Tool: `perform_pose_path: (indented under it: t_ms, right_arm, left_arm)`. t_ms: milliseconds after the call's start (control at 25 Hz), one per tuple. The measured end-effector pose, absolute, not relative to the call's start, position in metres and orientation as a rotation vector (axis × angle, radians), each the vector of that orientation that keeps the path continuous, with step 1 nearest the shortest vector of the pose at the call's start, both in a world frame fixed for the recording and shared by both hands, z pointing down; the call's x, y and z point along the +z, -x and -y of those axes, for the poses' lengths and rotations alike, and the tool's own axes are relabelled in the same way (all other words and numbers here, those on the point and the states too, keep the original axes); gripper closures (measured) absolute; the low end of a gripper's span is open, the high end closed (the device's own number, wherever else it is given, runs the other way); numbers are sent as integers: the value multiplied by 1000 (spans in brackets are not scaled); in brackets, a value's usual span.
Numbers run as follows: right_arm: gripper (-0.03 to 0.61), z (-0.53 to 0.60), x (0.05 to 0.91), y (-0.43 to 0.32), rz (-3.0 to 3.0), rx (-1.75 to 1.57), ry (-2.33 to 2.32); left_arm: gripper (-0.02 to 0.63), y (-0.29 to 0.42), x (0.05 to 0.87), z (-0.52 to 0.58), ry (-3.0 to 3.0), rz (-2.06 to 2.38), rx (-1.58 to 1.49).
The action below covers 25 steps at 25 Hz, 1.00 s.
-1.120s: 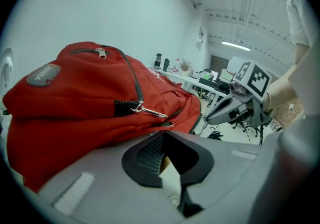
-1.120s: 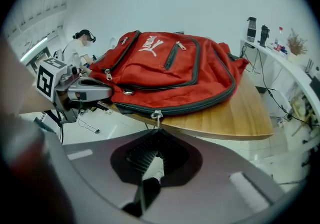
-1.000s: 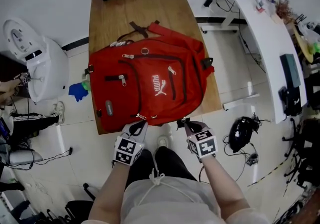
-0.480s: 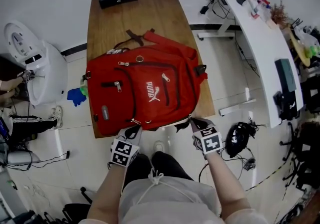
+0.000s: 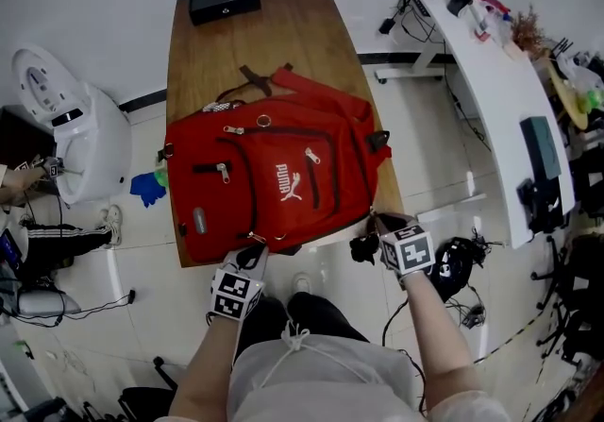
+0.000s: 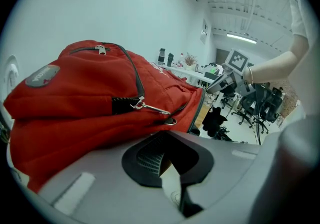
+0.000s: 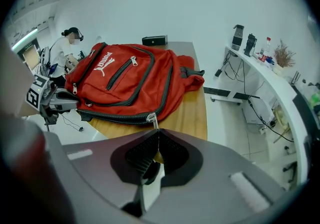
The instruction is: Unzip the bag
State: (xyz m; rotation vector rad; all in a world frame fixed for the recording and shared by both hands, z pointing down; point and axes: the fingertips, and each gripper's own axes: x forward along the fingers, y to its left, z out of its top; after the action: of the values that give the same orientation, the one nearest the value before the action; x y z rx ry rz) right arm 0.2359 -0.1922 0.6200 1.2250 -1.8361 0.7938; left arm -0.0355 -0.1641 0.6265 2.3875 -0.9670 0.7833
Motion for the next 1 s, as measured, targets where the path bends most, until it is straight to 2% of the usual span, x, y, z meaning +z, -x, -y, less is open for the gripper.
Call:
perform_pose_path:
  t_ms: [480,680,1000]
  right_arm:
    - [546,207,622,-246,1819,825,-1269]
    - [568,216,600,-266,1788,651,-1453]
    - [570,181,541,-214,2100,566,-1477]
  left_arm:
    - [606,36,625,164,-2334,1005,785]
    - [606,34,614,157,-2336,1017,785]
    - [606,34,556,127,-2405,1088,590]
